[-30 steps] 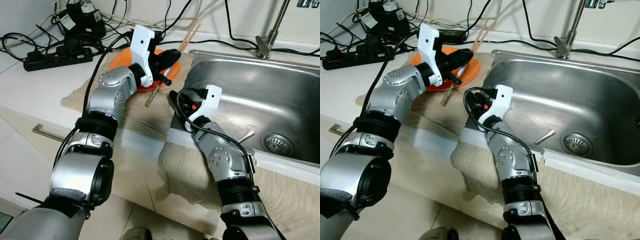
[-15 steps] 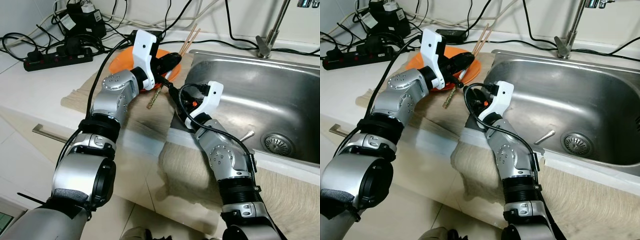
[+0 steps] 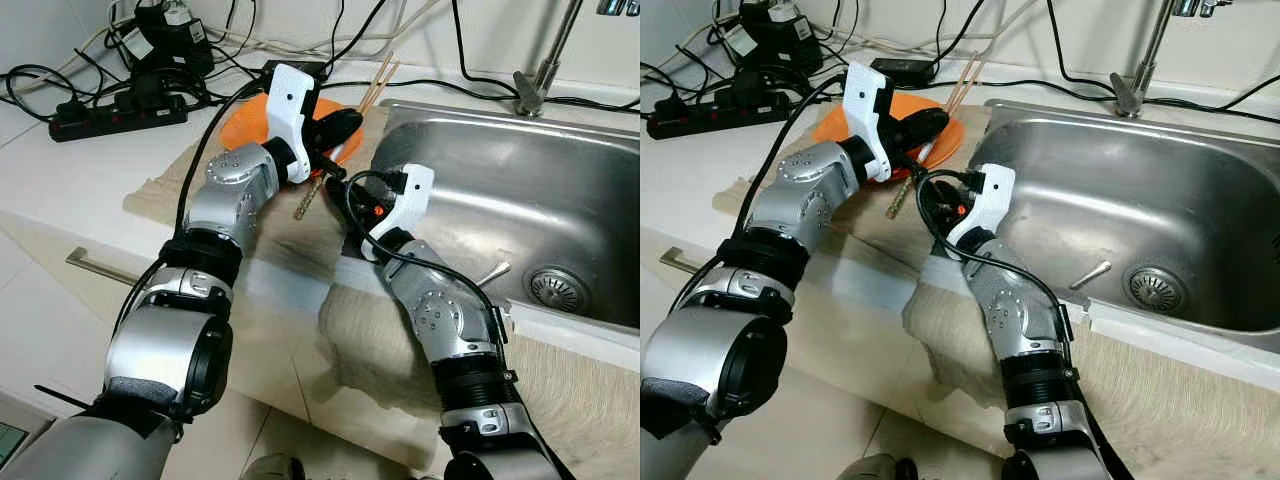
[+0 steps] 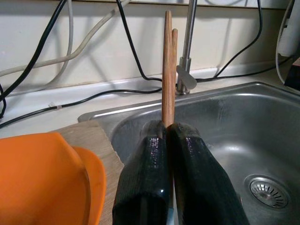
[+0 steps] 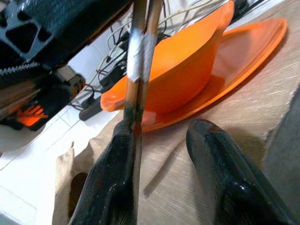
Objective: Kitchen organization
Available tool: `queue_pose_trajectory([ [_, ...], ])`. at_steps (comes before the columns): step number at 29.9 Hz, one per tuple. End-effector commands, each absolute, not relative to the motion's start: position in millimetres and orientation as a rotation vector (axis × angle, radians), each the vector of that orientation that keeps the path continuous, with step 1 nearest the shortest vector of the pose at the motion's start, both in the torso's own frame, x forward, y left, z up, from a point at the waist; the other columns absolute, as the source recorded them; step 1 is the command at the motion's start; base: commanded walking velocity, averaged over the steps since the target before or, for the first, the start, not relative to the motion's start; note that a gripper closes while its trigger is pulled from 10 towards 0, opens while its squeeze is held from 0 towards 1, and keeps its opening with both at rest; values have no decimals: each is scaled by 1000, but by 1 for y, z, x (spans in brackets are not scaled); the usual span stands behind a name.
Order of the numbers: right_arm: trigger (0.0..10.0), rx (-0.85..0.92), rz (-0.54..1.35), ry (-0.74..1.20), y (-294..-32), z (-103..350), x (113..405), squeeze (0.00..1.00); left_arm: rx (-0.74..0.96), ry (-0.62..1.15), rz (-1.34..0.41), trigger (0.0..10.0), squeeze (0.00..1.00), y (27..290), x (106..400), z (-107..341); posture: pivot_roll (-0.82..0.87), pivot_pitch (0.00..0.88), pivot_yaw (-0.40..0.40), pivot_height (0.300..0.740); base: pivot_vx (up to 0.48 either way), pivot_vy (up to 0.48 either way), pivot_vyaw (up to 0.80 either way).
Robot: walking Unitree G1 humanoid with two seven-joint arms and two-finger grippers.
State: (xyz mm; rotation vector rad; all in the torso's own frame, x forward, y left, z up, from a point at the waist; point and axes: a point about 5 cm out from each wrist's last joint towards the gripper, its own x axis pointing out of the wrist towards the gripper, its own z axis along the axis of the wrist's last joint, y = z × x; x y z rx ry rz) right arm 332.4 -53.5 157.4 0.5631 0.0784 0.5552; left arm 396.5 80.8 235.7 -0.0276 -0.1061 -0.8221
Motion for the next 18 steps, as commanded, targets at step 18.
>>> queue_pose_trajectory([
  [18, 10000, 569, 646, 91, -16, 163, 332, 0, -155, -179, -857, 0, 0, 68, 395, 264, 63, 29, 99, 740, 0, 0, 0],
])
